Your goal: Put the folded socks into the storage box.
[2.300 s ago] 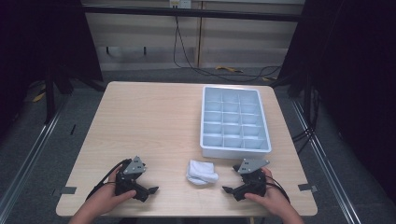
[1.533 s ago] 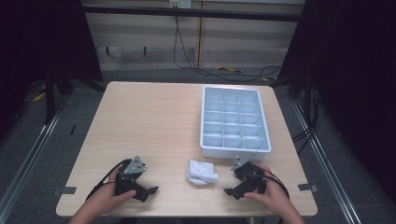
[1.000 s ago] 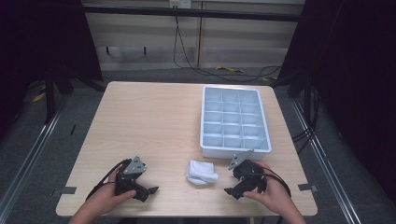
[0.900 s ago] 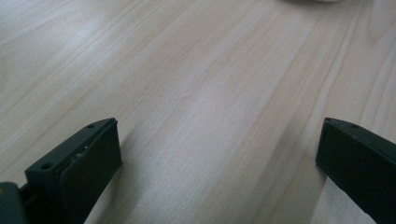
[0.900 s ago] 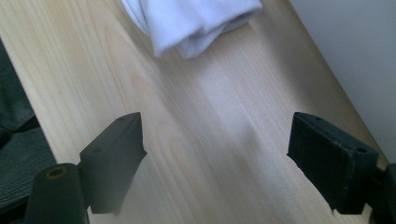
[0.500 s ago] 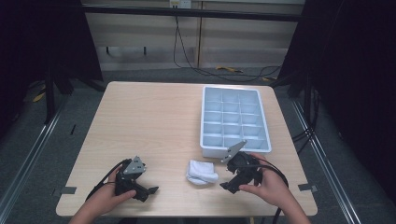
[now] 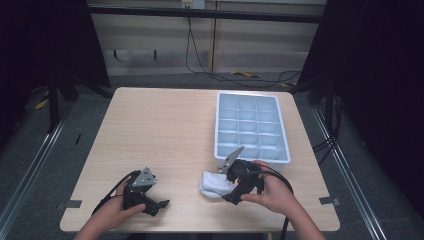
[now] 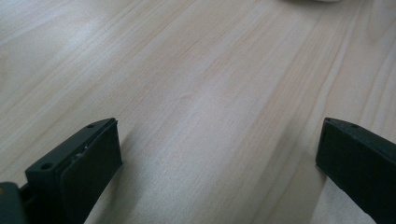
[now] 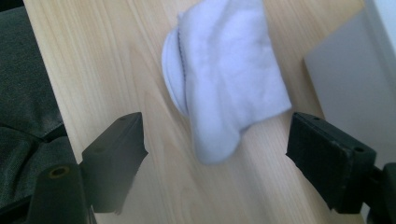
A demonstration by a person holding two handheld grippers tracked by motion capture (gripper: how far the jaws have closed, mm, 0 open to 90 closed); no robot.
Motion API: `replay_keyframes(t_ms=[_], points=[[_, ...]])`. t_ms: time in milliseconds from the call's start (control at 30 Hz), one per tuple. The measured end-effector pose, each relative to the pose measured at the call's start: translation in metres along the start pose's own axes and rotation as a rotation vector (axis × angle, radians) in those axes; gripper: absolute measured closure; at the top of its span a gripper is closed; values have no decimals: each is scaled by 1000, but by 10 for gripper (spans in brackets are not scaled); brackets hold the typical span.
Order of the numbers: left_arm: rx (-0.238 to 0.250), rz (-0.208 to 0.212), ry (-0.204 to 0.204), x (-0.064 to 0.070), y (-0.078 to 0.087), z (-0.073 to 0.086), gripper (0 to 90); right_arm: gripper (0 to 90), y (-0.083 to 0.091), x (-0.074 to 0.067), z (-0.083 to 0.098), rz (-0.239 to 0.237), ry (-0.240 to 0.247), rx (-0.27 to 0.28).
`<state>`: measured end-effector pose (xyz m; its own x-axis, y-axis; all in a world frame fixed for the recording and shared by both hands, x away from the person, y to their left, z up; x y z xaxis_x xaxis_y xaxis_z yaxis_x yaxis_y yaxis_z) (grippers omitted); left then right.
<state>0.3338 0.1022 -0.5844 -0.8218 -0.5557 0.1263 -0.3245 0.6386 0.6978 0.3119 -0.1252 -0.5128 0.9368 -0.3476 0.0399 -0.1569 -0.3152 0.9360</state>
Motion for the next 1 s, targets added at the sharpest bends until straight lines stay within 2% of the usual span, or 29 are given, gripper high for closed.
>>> replay_keyframes(t_ms=[100, 233, 333, 433, 700, 933, 967, 1000], points=[[0, 0, 0, 0, 0, 0, 0, 163, -4, -2, -4, -25, -1, -10], [0, -1, 0, 0, 0, 0, 0, 163, -12, -1, -13, -30, 37, -17], [-1, 0, 0, 0, 0, 0, 0, 171, -15, -2, -15, -38, 24, -25], [0, 0, 0, 0, 0, 0, 0, 178, -20, 0, -17, -34, 44, -37], [-1, 0, 0, 0, 0, 0, 0, 212, -26, -2, -25, -51, 46, -40], [-3, -1, -4, 0, 0, 0, 0, 271, -36, -4, -25, -54, 83, -64], [-4, -1, -5, 0, 0, 0, 0, 301, -37, -5, -24, -54, 73, -70], [-3, -1, -5, 0, 0, 0, 0, 325, -38, -5, -24, -56, 86, -76]])
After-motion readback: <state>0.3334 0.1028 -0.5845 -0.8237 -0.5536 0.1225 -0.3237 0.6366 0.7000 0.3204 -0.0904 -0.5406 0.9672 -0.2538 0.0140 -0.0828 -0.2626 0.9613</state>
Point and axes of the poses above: each handheld gripper's, and its own axes: y roughly backward along the jaws, z roughly out of its underside, x roughly to its right, the point moved 10 cm from there along -y, roughly forward along the jaws, and after that the axes turned 7 degrees about y, right-handed, at the moved point
